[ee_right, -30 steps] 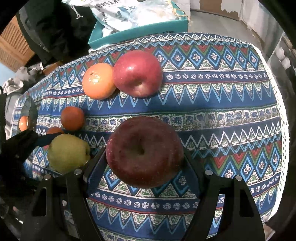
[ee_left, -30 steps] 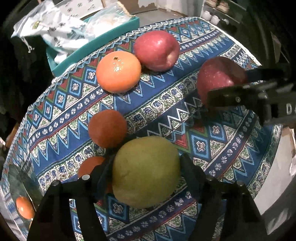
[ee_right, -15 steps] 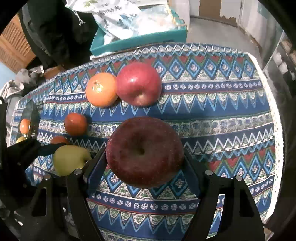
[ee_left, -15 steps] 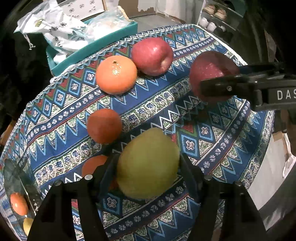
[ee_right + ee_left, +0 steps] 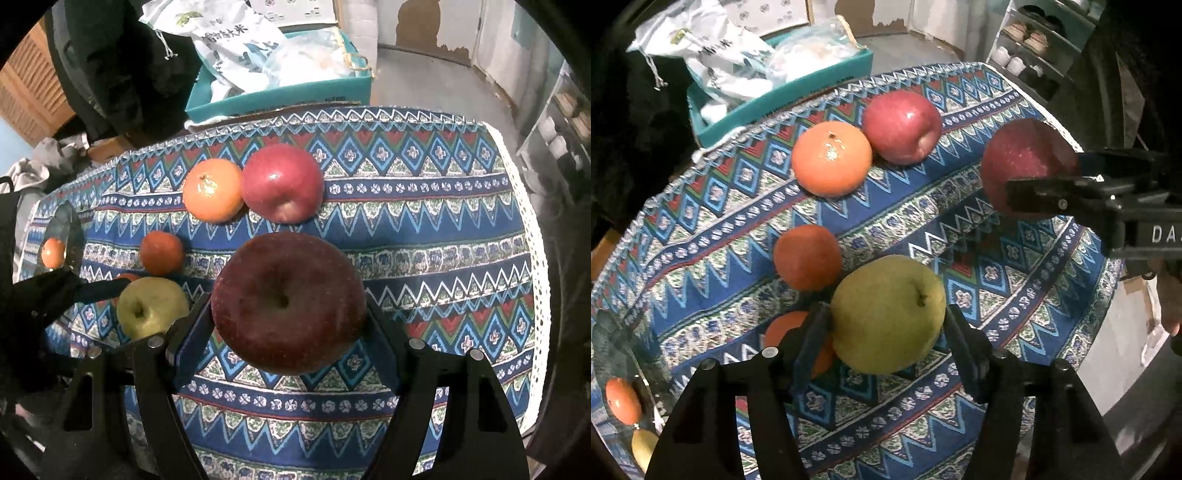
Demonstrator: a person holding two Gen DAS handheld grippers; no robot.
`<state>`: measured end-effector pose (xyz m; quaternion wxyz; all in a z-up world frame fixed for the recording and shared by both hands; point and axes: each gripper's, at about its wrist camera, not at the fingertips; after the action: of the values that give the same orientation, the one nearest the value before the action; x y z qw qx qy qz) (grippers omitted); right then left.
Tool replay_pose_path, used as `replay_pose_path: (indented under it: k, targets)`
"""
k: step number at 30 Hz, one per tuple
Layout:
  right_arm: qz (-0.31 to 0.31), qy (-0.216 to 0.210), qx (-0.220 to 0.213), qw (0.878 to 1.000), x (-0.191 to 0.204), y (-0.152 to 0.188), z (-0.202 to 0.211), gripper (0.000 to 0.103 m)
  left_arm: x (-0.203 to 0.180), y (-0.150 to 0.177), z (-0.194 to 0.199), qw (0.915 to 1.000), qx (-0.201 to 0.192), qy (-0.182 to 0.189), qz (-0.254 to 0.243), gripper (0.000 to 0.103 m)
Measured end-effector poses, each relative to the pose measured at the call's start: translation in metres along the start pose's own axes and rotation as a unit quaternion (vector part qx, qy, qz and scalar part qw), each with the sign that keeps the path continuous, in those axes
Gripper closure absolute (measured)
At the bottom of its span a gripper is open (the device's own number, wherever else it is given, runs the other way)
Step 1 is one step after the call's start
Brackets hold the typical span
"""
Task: Organize fruits
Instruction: 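Carry the apple with the right tool while the left tool carries the pear to the bowl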
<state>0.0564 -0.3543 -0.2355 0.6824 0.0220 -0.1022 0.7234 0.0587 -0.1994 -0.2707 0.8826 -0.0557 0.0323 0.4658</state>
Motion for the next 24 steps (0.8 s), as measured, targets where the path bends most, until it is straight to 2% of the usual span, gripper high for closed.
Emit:
replay_pose_path:
  k: [7,12,19,22,24]
  targets:
    - [-0.007,-0.004,0.0,1.0,-0.003,0.0,-0.002,0.026,-0.016,-0.014,-0.017,0.9993,0.008,-0.019,-0.03,0.028]
    - [-0.014,-0.004,0.001,1.0,-0.009,0.001,-0.002,0.026,-0.025,-0.026,-0.021,0.9981,-0.002,-0.042,-0.045,0.028]
    - [-0.029,-0.007,0.006,1.0,-0.023,0.004,-0.006,0.026,-0.021,-0.041,-0.025,0.9981,-0.002,-0.039,-0.049,0.028]
    - [-0.035,-0.01,0.007,0.999,-0.027,0.004,-0.007,0.026,-0.019,-0.045,-0.039,0.9977,0.015,-0.045,-0.048,0.033]
    - [-0.037,-0.011,0.007,0.999,-0.029,0.004,-0.006,0.026,-0.023,-0.043,-0.038,0.9968,0.005,-0.058,-0.055,0.033]
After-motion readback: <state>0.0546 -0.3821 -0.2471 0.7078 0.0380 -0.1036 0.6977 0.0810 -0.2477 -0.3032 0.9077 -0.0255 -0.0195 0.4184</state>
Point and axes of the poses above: each gripper's, at about its wrist camera, not at the fingertips, and z roughly against the way its jaws point, x to its left, y to its underside, and after that the axes turned 14 degrees about x, right-handed
